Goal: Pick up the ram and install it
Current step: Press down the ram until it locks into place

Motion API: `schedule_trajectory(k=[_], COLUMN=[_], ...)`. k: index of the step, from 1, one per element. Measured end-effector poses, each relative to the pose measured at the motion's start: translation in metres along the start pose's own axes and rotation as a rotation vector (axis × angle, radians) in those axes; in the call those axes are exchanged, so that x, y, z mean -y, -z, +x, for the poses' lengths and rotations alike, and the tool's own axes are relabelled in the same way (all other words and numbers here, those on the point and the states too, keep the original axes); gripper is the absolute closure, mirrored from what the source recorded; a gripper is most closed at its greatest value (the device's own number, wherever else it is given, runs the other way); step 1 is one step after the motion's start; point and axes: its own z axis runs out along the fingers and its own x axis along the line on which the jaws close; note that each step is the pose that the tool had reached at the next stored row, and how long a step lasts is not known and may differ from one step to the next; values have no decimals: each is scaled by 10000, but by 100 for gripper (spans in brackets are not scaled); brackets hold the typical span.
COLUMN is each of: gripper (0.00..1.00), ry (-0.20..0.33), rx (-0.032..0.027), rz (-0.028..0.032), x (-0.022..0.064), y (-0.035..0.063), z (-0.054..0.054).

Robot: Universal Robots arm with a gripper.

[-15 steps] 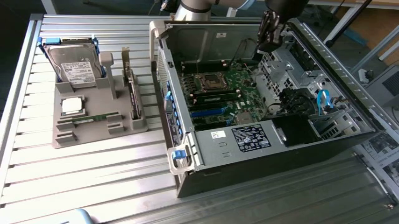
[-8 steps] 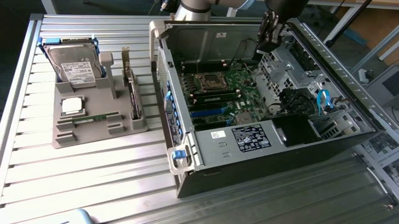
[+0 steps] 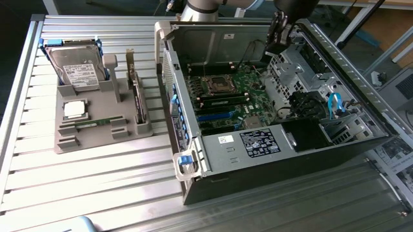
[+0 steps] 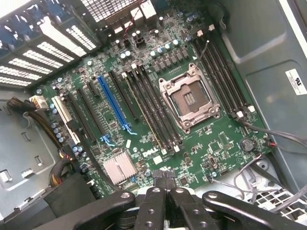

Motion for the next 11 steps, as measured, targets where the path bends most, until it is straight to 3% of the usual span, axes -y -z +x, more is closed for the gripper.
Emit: schedule_trajectory(k=[11], gripper=[89], ry=[-529], rx=[-1], rz=[-13], x=[-5], y=[-5], z=[-3])
